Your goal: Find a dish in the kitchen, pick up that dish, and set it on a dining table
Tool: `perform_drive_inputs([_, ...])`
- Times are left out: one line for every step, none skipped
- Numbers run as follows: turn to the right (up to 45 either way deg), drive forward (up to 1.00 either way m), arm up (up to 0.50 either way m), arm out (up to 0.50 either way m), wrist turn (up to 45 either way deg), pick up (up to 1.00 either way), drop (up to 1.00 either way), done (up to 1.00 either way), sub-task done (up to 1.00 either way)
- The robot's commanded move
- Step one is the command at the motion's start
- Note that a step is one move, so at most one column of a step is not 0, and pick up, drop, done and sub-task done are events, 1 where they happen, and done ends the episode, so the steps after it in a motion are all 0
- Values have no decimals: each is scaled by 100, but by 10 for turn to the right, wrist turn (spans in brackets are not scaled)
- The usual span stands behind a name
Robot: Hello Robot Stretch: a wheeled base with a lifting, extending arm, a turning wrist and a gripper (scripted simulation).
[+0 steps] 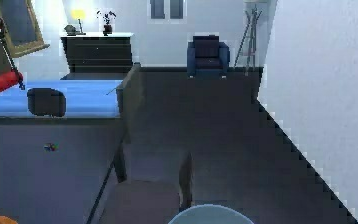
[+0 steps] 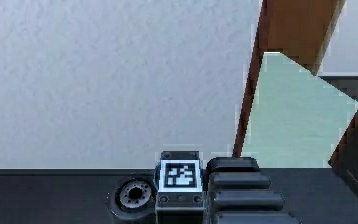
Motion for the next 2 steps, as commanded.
perform_drive_inputs([450,0,0,0,0,0,0,0,0])
perform_drive_inputs([450,0,0,0,0,0,0,0,0])
